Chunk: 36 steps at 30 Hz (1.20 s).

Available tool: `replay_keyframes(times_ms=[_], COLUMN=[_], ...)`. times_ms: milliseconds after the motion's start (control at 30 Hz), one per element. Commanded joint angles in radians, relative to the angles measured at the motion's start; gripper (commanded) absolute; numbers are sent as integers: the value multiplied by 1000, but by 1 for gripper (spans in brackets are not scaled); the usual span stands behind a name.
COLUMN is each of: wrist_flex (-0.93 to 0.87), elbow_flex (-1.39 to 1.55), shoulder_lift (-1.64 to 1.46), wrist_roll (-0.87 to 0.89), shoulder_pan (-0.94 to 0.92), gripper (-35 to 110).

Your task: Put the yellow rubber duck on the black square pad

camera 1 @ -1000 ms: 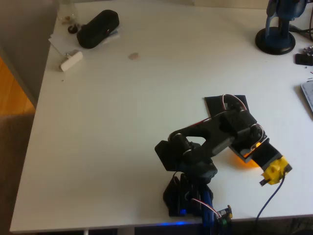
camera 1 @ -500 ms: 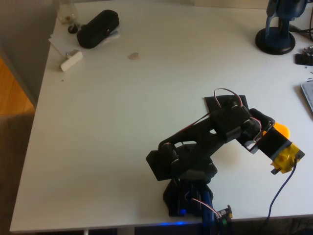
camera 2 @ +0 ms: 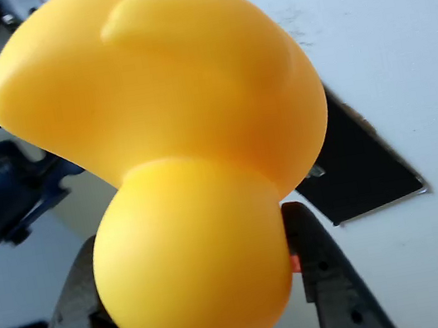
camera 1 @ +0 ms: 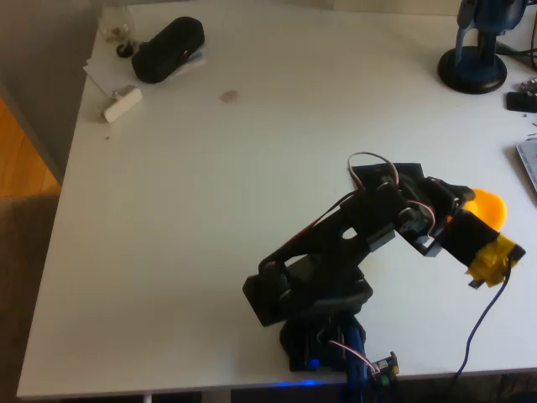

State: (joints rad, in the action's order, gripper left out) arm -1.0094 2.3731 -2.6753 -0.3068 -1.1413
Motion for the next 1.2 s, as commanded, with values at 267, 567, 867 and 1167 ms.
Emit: replay_keyframes(times_ms=[267, 567, 867, 1167], wrist_flex=[2, 3, 5, 60], elbow_flex=[-26, -26, -35, -38], shoulder_lift=[-83, -83, -66, 71], wrist_roll=[-18, -8, -5, -5], shoulder_pan=[176, 304, 428, 460], gripper=[16, 16, 16, 16])
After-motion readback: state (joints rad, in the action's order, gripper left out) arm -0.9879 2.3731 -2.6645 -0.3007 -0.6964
